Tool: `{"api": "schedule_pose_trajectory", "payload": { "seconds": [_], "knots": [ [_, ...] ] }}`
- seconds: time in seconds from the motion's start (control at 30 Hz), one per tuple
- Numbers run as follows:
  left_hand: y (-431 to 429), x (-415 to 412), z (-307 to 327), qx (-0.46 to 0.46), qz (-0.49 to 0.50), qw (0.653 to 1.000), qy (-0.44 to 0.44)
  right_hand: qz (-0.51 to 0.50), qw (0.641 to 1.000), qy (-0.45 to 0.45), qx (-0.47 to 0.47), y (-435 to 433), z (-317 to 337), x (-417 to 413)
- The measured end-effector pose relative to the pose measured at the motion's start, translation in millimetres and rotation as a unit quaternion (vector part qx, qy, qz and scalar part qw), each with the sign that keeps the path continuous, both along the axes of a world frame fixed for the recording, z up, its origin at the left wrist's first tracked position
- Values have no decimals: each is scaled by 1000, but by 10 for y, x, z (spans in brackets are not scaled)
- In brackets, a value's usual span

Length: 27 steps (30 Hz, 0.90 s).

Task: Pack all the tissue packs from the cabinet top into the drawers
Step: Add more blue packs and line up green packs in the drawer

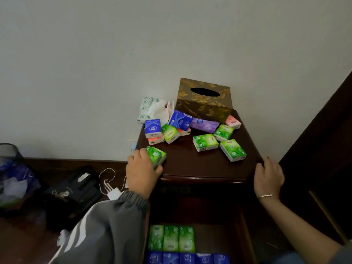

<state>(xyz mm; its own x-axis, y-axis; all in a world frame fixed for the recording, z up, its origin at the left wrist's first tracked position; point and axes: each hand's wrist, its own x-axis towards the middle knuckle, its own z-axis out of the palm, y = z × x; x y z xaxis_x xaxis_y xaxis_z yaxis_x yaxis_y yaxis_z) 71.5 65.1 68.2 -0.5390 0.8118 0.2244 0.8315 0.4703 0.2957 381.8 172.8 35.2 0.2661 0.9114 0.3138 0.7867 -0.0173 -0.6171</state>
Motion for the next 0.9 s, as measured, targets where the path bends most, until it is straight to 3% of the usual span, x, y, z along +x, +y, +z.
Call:
{"api": "schedule_pose_trajectory", "payload": {
  "seconds": [0.1,0.2,0.27,0.37,0.57,0.67,0.9],
  "knots": [
    [25,-40,-59,15,0,1000,-7,3,993,65,102,-157,272,-188],
    [37,-56,-71,27,-6,999,-16,180,964,24,194,-226,686,-827],
    [30,-60,-69,25,-14,999,-21,299,933,-33,197,-170,935,-1374],
    [30,-68,-68,32,-21,998,-39,394,900,-164,95,-2,1100,-2156],
    [27,-90,-112,54,-32,997,-50,423,816,-393,-40,364,1007,-3001],
    [33,-78,-132,64,-30,996,-53,421,780,-461,-42,458,891,-3079],
    [35,-78,-163,74,-30,995,-55,445,802,-395,54,504,856,-2915]
  ]
}}
